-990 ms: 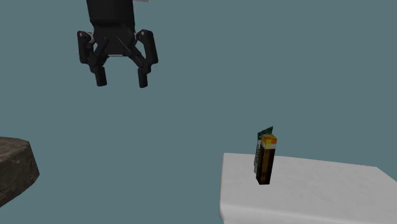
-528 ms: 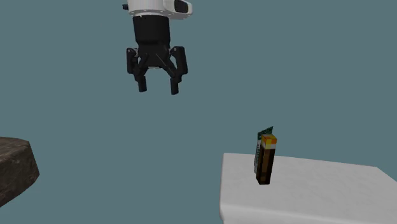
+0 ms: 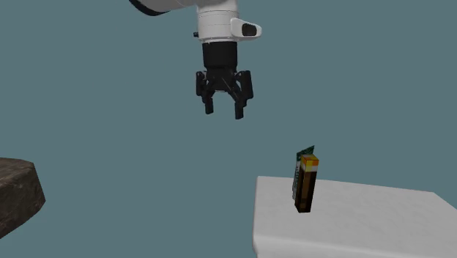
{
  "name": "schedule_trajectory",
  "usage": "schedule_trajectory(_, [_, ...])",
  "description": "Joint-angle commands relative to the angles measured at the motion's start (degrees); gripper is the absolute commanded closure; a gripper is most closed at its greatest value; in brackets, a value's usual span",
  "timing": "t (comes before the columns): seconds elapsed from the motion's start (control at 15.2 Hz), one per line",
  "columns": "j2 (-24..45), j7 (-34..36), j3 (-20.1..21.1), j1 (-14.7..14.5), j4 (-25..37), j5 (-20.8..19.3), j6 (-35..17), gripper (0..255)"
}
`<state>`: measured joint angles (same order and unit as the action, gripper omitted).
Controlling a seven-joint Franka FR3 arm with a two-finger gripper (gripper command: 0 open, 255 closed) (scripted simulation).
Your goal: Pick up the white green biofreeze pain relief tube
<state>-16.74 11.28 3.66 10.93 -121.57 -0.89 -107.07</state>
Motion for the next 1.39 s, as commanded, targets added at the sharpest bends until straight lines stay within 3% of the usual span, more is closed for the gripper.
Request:
schedule_trajectory(0.0, [3.6,2.6,-0.5,1.3,2.9,-0.7,-0.9,0])
schedule_trajectory(1.12, [29.0,21.5,-7.9,9.6,25.0,-3.1,-5.2,0])
schedule_trajectory(1.32, [29.4,21.8,-8.0,9.7,24.0,-3.1,-6.6,0])
